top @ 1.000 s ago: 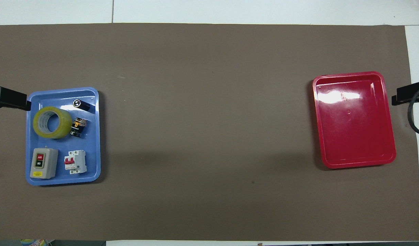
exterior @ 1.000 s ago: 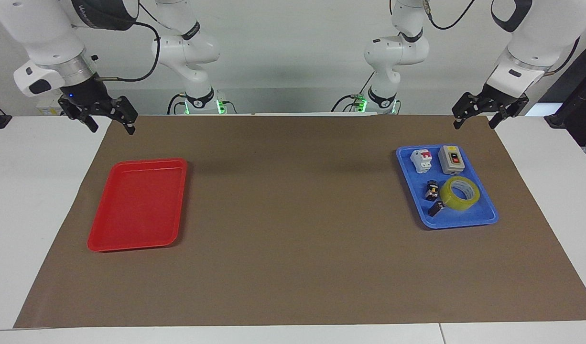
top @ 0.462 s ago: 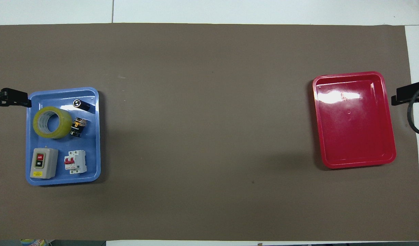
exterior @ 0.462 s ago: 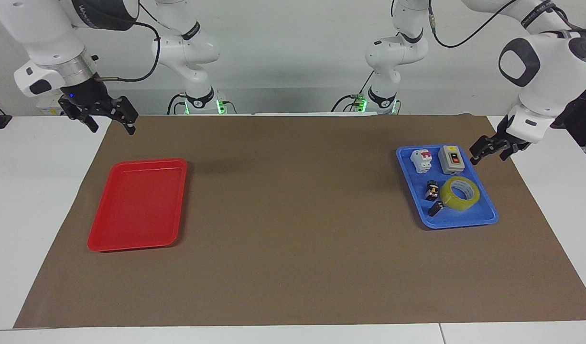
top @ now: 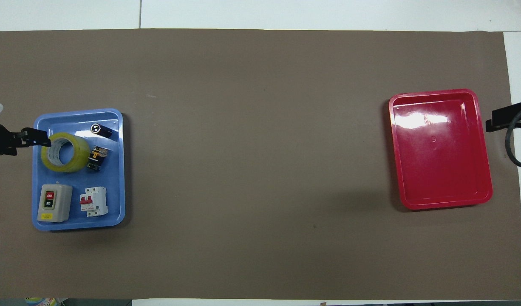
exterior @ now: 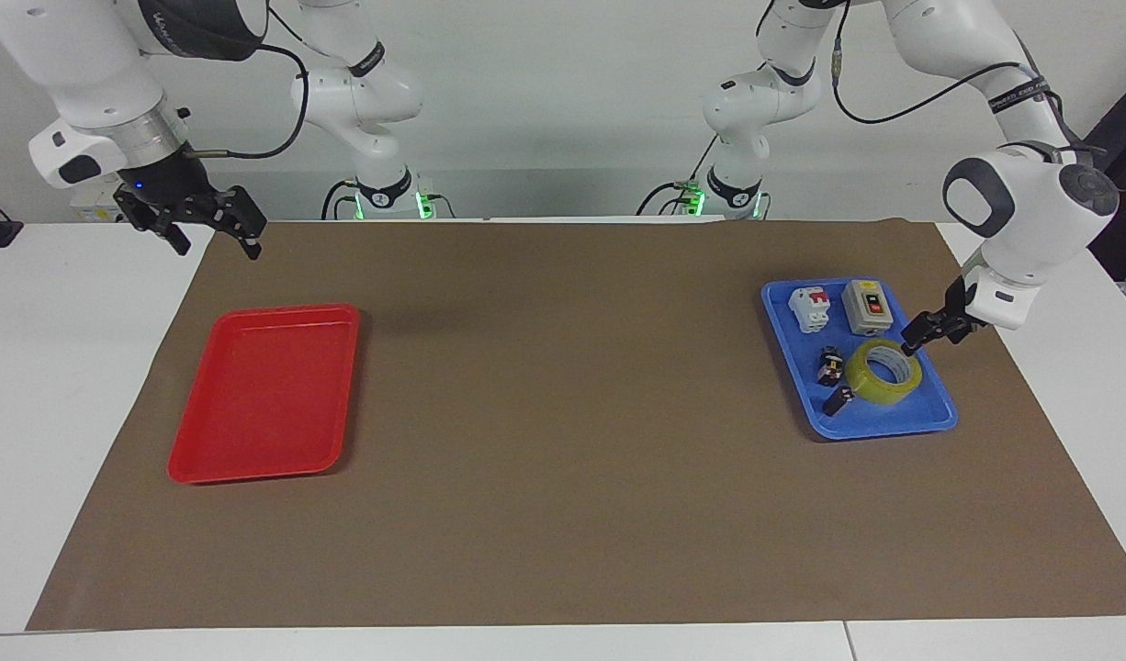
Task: Place and move tape with both arms
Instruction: 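Reach the left gripper down onto the yellow tape roll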
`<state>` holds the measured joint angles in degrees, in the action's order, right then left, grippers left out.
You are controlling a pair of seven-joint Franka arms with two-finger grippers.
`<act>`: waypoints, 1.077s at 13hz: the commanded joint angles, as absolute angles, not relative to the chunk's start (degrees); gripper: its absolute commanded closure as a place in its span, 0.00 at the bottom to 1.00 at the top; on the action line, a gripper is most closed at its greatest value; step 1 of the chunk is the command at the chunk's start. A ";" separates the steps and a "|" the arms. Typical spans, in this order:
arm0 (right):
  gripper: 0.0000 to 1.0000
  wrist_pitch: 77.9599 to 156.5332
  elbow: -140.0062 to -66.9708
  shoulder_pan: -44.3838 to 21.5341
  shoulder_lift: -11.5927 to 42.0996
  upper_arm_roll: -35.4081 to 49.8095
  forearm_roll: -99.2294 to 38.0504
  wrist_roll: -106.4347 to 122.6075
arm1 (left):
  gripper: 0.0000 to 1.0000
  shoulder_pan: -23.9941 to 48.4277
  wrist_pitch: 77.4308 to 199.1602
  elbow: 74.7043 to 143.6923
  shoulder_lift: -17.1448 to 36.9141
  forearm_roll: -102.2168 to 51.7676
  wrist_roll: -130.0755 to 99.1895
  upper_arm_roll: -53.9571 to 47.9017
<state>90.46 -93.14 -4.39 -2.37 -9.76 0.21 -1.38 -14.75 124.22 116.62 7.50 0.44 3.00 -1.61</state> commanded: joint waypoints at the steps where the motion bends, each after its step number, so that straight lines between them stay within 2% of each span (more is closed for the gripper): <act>1: 0.00 90.79 -93.87 -4.22 -2.81 -9.67 -0.70 -0.09 | 0.03 -15.55 127.88 120.05 7.73 -0.35 2.38 -1.93; 6: 0.00 90.70 -93.87 -4.31 -2.81 -9.58 -0.70 -0.09 | 0.06 -15.73 131.56 123.22 9.31 -0.35 -0.09 -1.93; 7: 0.00 90.70 -93.87 -4.31 -2.81 -9.58 -0.70 -0.09 | 0.09 -15.82 132.36 123.40 9.75 -0.35 -0.09 -1.93; 8: 0.00 90.70 -93.87 -4.31 -2.81 -9.58 -0.70 -0.09 | 0.16 -15.73 132.54 123.75 10.02 -0.35 -0.26 -1.93; 10: 0.00 90.70 -93.96 -4.31 -2.81 -9.58 -0.70 -0.09 | 0.46 -15.56 132.97 124.10 10.37 -0.35 -3.32 -2.02; 11: 0.00 90.70 -93.87 -4.31 -2.81 -9.58 -0.70 -0.09 | 0.85 -15.38 132.63 124.10 10.72 -0.35 -4.04 -1.93; 12: 0.00 90.62 -93.87 -4.22 -2.81 -9.58 -0.70 0.09 | 1.00 -15.73 131.76 124.01 10.64 -0.35 -4.04 -1.93; 14: 0.00 90.62 -93.87 -4.22 -2.81 -9.58 -0.70 -0.09 | 1.00 -16.34 128.07 122.88 10.20 -0.35 -1.95 -1.85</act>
<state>90.46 -93.19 -4.46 -2.37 -9.70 0.21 -1.38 -15.43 130.50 123.03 10.85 0.43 -2.99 -1.64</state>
